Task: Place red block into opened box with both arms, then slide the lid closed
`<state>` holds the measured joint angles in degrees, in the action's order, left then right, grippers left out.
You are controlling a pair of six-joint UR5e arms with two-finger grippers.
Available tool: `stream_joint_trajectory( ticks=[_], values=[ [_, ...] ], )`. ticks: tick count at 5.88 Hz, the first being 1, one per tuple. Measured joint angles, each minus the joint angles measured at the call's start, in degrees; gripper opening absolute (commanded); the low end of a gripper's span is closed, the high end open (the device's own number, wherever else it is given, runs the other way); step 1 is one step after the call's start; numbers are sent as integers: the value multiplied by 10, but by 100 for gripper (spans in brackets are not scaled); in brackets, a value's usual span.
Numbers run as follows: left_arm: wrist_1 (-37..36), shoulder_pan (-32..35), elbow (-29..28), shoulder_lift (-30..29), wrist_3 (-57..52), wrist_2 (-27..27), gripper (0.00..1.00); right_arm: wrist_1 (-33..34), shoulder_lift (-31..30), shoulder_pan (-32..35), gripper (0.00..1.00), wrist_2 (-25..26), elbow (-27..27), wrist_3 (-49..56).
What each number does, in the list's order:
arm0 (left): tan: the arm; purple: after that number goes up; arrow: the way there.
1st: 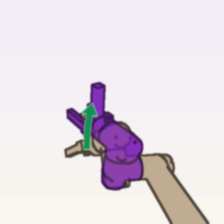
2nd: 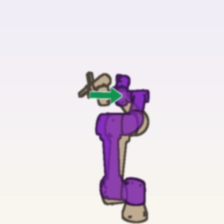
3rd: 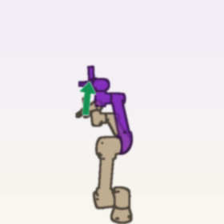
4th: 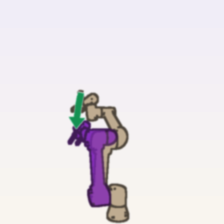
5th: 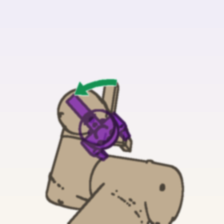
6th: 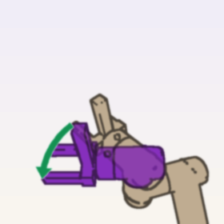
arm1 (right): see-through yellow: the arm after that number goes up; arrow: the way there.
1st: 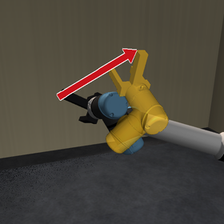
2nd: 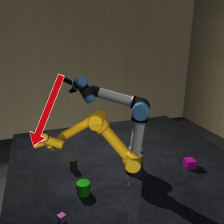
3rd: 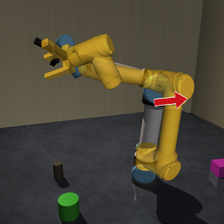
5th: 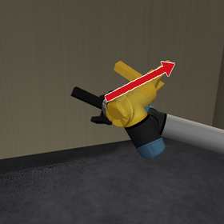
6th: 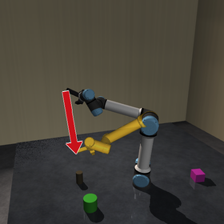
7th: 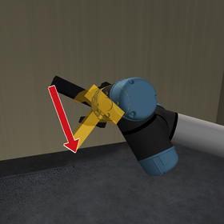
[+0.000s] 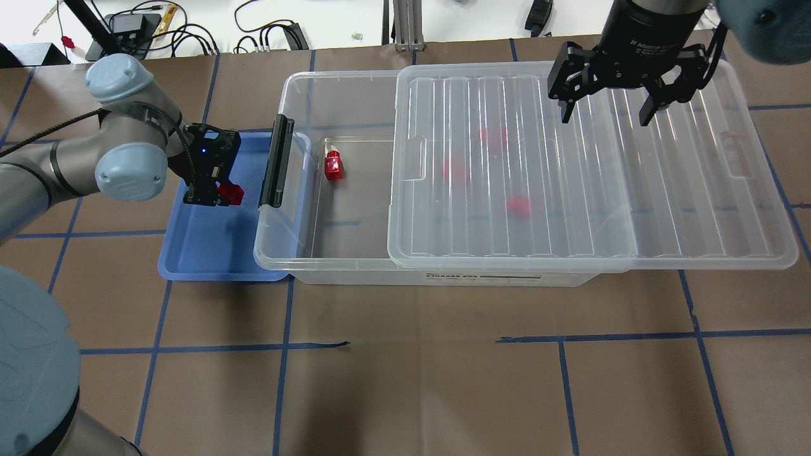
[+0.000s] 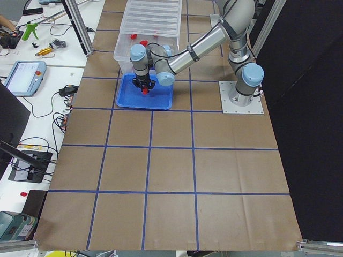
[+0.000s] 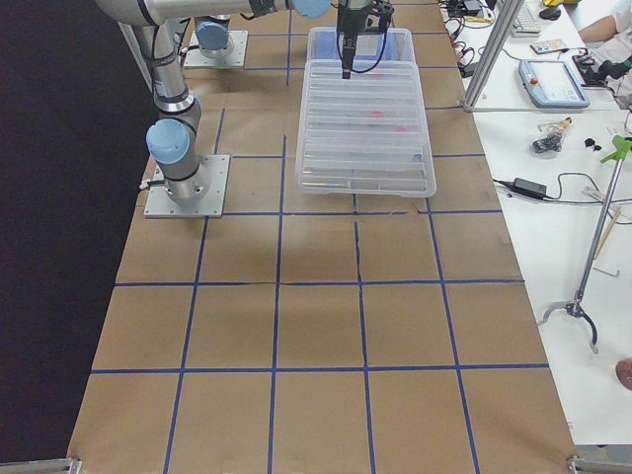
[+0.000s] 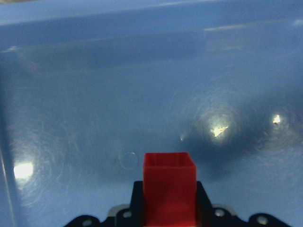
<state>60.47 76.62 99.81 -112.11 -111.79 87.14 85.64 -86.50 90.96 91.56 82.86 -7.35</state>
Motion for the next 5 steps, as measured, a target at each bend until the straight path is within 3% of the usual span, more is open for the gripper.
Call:
stream_joint_trajectory(
  ticks=[2, 3, 5],
  values=[
    [161, 11, -79, 58, 21, -3, 4, 5, -1, -11, 100, 0, 2, 27],
    [207, 23, -99, 81, 49, -7, 4, 6, -3, -13, 100, 1, 1, 29],
    [223, 96, -110, 98, 166, -26, 4, 8, -4, -15, 100, 2, 1, 29]
  ],
)
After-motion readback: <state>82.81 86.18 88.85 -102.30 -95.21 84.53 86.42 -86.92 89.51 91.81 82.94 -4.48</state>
